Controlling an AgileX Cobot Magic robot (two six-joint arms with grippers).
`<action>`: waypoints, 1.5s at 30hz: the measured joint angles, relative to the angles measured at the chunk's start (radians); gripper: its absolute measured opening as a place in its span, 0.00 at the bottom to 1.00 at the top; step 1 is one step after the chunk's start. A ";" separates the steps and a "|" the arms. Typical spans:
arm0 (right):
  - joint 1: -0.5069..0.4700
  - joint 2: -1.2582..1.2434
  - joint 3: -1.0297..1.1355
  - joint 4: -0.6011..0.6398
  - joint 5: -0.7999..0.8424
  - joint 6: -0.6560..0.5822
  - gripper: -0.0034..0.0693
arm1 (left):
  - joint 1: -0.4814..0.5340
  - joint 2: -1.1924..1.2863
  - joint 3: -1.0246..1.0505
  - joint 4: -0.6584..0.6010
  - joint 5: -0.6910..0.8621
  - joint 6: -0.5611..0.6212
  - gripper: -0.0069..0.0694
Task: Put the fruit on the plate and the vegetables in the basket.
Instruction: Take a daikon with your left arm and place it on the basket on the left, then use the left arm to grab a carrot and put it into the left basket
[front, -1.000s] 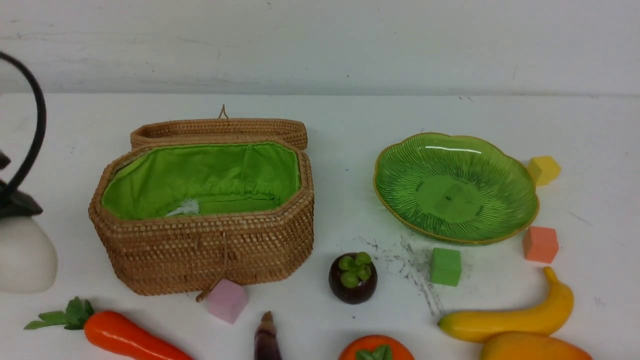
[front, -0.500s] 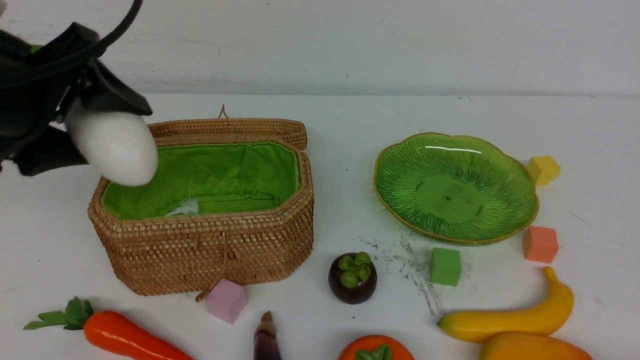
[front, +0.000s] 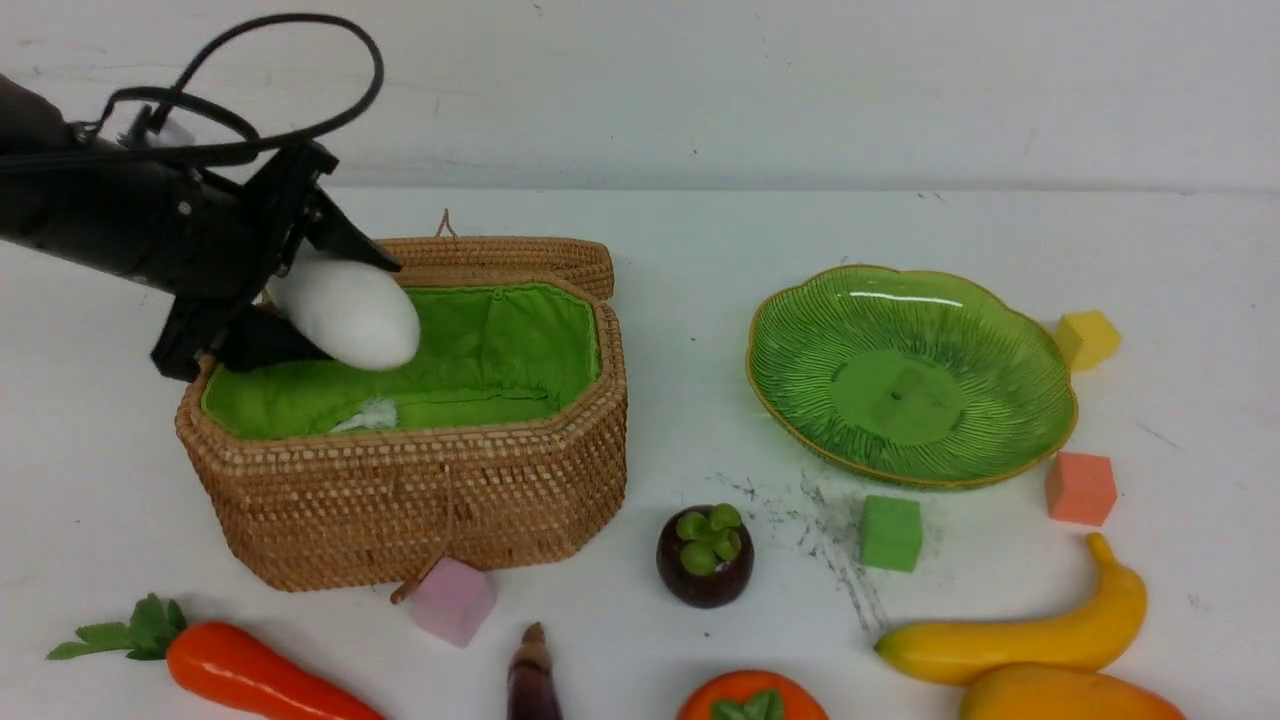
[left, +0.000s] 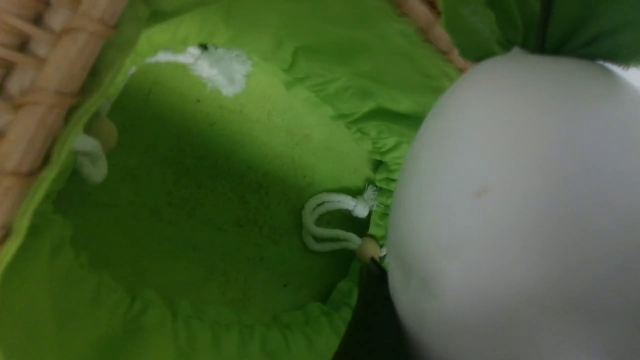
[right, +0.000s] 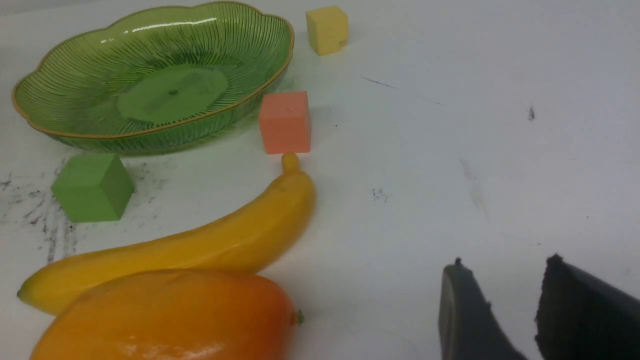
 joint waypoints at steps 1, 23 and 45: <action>0.000 0.000 0.000 0.000 0.000 0.000 0.38 | 0.000 0.013 0.000 -0.018 0.001 -0.001 0.79; 0.000 0.000 0.000 0.000 0.000 0.000 0.38 | -0.001 0.026 -0.003 0.075 0.047 0.027 0.97; 0.000 0.000 0.000 0.000 0.000 0.000 0.38 | -0.001 -0.504 0.261 0.548 0.220 -0.121 0.79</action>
